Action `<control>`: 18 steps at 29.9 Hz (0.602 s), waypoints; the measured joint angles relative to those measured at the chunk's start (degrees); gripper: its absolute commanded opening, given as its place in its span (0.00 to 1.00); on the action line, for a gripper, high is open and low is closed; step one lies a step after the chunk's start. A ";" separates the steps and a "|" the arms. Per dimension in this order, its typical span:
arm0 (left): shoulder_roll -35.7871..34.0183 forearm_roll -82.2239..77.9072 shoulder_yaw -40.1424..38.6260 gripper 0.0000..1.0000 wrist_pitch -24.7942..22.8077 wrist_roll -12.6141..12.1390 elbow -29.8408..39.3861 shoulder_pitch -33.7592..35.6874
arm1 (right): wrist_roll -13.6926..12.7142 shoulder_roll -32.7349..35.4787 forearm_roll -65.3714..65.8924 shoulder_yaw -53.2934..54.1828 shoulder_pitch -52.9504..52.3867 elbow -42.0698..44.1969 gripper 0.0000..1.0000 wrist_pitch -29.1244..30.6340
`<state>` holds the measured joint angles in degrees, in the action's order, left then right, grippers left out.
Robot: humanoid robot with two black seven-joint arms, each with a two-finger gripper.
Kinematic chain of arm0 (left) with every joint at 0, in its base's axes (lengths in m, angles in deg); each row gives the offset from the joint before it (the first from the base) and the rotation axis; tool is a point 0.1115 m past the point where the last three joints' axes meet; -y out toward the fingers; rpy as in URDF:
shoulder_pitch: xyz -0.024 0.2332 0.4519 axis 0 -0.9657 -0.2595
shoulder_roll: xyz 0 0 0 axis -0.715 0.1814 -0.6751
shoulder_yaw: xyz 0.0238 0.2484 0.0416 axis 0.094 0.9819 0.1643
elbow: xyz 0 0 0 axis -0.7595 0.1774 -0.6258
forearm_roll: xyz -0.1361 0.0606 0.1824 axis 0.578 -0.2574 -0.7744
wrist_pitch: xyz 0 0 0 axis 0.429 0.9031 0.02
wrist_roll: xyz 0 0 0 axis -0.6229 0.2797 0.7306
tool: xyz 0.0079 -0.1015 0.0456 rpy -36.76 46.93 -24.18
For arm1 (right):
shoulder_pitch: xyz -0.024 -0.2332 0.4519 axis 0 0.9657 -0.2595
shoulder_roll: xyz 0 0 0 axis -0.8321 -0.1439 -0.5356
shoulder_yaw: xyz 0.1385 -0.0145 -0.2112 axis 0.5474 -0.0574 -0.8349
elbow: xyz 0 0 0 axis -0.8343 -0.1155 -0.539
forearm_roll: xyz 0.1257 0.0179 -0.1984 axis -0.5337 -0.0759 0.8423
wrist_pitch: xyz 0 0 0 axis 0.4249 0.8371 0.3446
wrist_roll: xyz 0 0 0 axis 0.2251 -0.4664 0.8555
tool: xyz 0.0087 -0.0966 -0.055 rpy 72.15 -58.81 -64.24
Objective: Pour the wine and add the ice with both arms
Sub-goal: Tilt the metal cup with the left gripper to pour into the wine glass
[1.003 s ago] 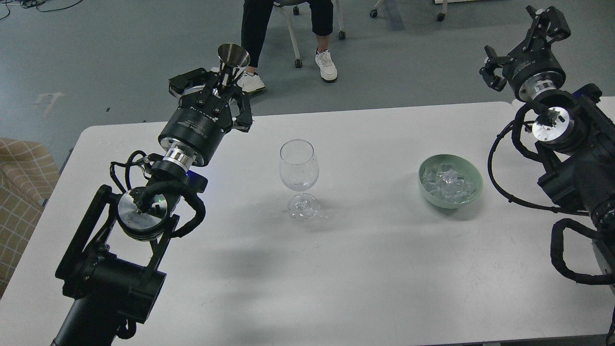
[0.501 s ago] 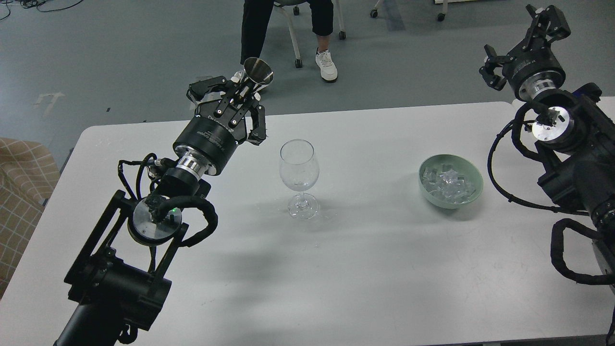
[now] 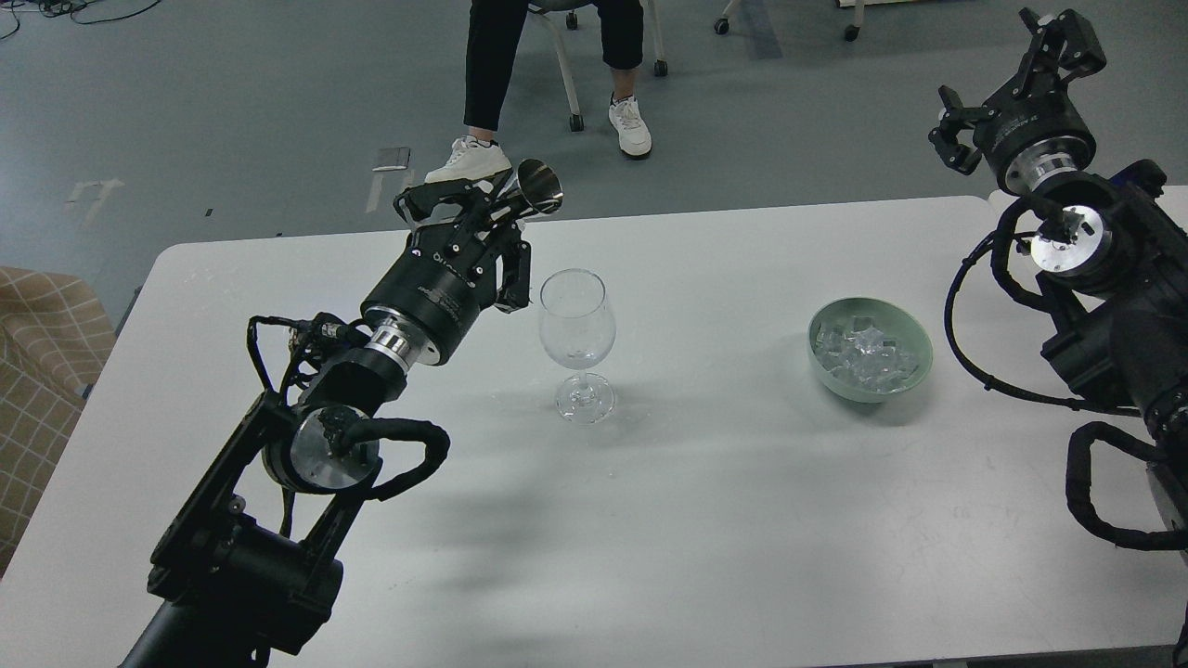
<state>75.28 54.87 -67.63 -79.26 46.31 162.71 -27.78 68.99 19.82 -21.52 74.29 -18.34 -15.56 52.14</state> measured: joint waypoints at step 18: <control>-1.00 -7.95 0.03 0.15 -2.40 0.48 -2.43 -0.99 | -0.02 0.00 0.00 0.00 0.18 -0.09 1.00 0.00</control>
<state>74.28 46.92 -67.60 -81.66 46.78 160.28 -28.77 68.97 19.82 -21.52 74.29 -18.16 -15.65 52.14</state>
